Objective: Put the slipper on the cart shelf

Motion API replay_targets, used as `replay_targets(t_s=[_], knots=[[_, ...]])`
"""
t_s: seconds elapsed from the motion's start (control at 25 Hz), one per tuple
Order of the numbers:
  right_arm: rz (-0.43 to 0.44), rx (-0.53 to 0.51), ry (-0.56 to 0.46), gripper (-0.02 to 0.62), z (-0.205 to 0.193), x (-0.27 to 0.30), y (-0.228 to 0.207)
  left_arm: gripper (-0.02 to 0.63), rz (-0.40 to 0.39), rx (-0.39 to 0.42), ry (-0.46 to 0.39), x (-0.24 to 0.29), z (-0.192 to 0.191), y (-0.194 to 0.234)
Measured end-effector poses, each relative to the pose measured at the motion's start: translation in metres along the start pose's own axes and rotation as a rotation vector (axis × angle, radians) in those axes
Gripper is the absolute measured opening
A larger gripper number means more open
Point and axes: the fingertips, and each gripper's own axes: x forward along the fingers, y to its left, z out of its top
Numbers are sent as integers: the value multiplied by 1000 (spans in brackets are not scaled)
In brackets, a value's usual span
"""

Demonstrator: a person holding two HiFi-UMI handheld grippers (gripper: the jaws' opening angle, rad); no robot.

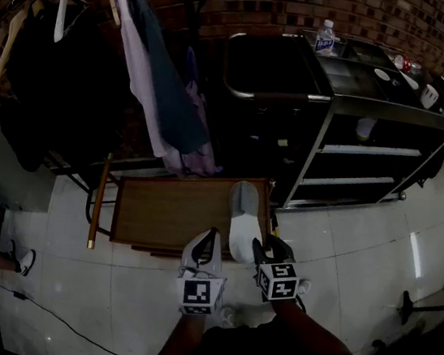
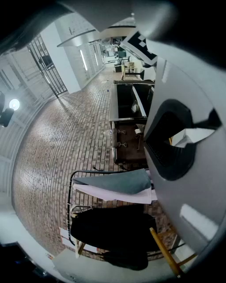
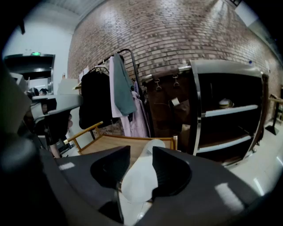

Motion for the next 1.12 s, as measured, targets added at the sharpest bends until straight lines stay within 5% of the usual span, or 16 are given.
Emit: replay_targets(t_s=[0.68, 1.12], knots=[[-15, 376, 297, 192, -118, 37, -19, 15, 45, -20, 69, -17, -48, 14], [22, 725, 287, 202, -133, 70, -27, 15, 78, -53, 79, -25, -53, 24]])
